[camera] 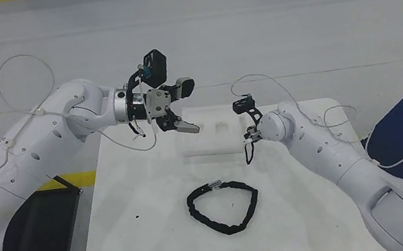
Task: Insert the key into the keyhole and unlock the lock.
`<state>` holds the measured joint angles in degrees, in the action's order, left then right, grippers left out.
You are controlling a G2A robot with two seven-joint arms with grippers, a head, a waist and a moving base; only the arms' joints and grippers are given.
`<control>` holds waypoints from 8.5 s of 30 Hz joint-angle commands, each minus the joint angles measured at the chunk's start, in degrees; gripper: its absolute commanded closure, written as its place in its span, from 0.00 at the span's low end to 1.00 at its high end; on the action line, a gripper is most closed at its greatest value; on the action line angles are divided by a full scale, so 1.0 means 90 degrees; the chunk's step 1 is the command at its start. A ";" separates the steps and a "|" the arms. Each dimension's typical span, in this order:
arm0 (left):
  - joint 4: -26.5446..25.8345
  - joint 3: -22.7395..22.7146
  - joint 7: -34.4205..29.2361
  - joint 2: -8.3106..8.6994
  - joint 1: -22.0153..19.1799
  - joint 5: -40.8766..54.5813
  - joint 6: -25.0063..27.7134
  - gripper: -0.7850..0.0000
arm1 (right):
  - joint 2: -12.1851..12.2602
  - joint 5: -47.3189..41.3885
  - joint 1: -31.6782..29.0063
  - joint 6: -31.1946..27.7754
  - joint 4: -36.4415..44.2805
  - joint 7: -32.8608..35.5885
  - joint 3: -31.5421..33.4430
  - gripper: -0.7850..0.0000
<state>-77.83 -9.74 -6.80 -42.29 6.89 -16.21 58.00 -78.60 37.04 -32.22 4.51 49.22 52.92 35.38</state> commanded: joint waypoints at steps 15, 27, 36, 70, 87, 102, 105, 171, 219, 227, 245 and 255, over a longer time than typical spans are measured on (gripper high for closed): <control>0.0000 0.0000 -0.0002 0.0000 0.0000 0.0003 0.0000 0.00 | 0.0817 -0.0718 -0.1044 -0.0924 0.2296 0.1404 0.1928 1.00; 0.0000 0.0000 -0.0002 0.0000 0.0000 0.0003 0.0000 0.00 | 0.1396 -0.1934 -0.2178 -0.1777 0.4095 0.2484 0.3885 1.00; 0.0000 0.0000 -0.0002 0.0000 0.0000 0.0003 0.0000 0.00 | 0.1612 -0.3234 -0.2519 -0.1911 0.4535 0.3034 0.4789 1.00; -0.0038 -0.0009 -0.0008 0.0002 0.0121 -0.0022 -0.0117 0.00 | 0.1735 -0.4016 -0.2644 -0.1435 0.4347 0.2660 0.5228 1.00; 0.0677 -0.0179 0.0335 -0.0358 0.1548 -0.1359 -0.0151 0.00 | 0.1735 -0.4016 -0.2644 -0.1435 0.4347 0.2660 0.5228 1.00; 0.1488 -0.0081 -0.0134 -0.0944 0.2147 -0.2152 0.0000 0.00 | 0.1735 -0.4016 -0.2644 -0.1435 0.4347 0.2660 0.5228 1.00; 0.1556 0.0000 -0.0469 -0.1083 0.2204 -0.2182 0.0000 0.00 | 0.1735 -0.4016 -0.2644 -0.1435 0.4347 0.2660 0.5228 1.00; 0.3633 -0.0230 0.4823 -0.2325 0.3257 -0.7787 -0.0786 0.00 | 0.1735 -0.4016 -0.2644 -0.1435 0.4347 0.2660 0.5228 1.00; 0.3191 -0.0741 0.5827 -0.2535 0.2859 -0.8828 -0.0181 1.00 | 0.1735 -0.4016 -0.2644 -0.1435 0.4347 0.2660 0.5228 1.00; 0.1678 -0.1275 0.4971 -0.2059 0.2805 -0.8142 0.0000 1.00 | 0.1773 -0.3702 -0.2757 -0.1099 0.4584 0.2808 0.5004 1.00; -0.0502 -0.1678 0.2279 -0.1500 0.2773 -0.5567 0.0000 1.00 | 0.2060 -0.4189 -0.3843 -0.0549 0.6353 0.3387 0.5646 1.00; -0.0512 -0.1756 0.2588 -0.1560 0.2763 -0.5431 0.0000 1.00 | 0.2145 -0.4562 -0.4333 -0.0588 0.6915 0.3004 0.6139 1.00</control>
<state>-82.42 -25.55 16.56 -56.35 31.76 -65.07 58.00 -59.29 -4.06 -71.27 -0.80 111.51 79.89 90.68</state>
